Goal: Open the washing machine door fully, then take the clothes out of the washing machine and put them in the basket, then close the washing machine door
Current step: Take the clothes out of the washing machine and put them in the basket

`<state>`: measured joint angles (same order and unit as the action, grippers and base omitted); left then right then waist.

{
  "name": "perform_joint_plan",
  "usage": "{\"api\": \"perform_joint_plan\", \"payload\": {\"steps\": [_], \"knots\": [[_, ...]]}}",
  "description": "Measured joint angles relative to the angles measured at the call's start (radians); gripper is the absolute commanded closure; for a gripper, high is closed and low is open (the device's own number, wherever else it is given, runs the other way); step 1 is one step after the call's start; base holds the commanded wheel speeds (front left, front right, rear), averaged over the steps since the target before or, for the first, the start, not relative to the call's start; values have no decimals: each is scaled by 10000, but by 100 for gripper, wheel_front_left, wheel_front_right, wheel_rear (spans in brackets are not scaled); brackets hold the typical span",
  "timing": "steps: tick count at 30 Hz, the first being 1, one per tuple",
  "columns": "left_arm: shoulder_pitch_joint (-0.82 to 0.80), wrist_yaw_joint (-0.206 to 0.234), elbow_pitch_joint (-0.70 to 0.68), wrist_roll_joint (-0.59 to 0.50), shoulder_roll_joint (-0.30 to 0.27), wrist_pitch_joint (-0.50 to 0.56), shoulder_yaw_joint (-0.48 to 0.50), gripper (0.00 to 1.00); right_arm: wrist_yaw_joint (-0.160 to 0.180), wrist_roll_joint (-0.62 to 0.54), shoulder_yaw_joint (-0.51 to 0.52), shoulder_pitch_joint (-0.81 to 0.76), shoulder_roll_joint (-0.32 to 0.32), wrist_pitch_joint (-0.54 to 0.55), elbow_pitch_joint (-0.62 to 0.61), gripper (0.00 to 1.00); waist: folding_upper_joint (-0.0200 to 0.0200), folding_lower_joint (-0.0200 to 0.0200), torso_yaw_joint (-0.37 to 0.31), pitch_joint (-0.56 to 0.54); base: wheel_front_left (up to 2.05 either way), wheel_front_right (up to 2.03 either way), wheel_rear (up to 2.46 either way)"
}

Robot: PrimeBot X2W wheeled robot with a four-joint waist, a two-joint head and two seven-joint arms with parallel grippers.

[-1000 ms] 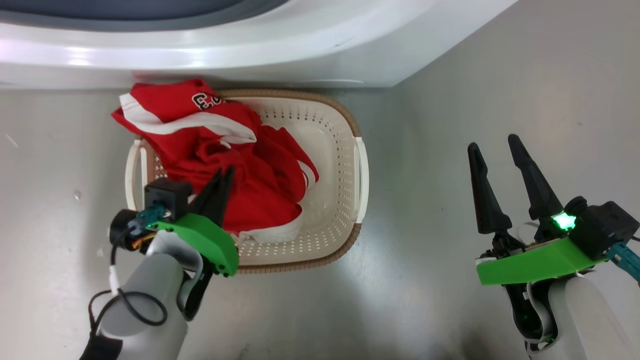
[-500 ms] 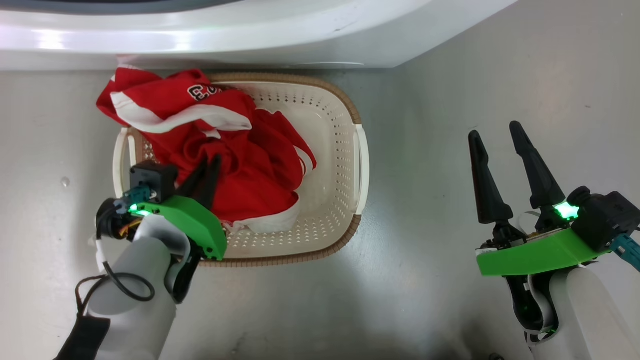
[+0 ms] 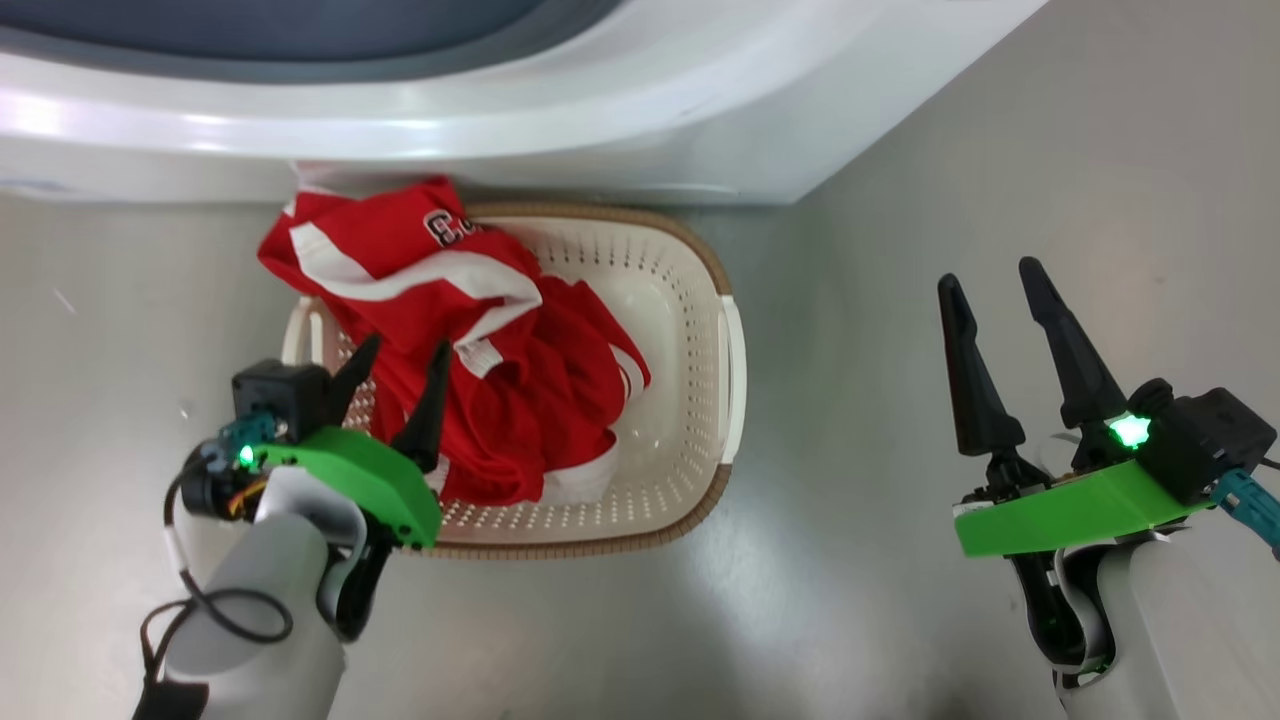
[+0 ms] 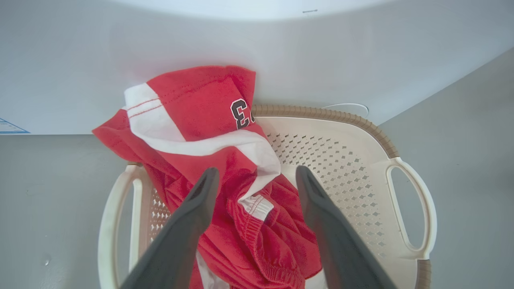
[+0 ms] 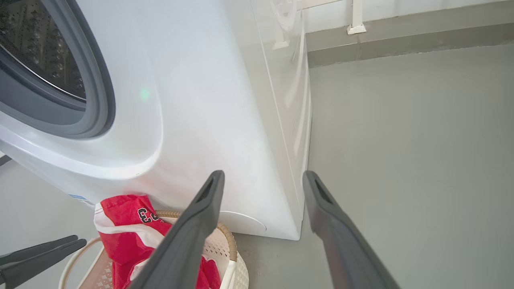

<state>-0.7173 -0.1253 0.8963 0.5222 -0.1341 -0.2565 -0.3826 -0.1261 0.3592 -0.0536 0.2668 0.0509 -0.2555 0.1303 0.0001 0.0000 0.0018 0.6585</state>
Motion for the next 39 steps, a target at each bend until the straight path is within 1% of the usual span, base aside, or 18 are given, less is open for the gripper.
{"api": "perform_joint_plan", "payload": {"steps": [6,12,13,21,39], "knots": [[840,0,-690,-422,13,0,836,0,0,-88,104,-452,-2,0,192,0,0,0,112,-842,0,0,0],[1747,0,-1672,-1043,63,2,1517,0,0,-104,199,-1002,-4,0,337,0,0,-1,229,-1768,0,0,0],[1747,0,-1672,-1043,63,2,1517,0,0,-104,199,-1002,-4,0,337,0,0,-1,229,-1768,0,0,0],[3059,0,-2909,-1708,157,2,2207,0,0,-430,205,-1831,-19,2,487,0,0,0,328,-3028,0,0,0],[6009,0,-5660,-2849,372,0,3565,0,0,-443,468,-3639,-90,2,500,0,-1,0,358,-5424,0,0,0]]}}
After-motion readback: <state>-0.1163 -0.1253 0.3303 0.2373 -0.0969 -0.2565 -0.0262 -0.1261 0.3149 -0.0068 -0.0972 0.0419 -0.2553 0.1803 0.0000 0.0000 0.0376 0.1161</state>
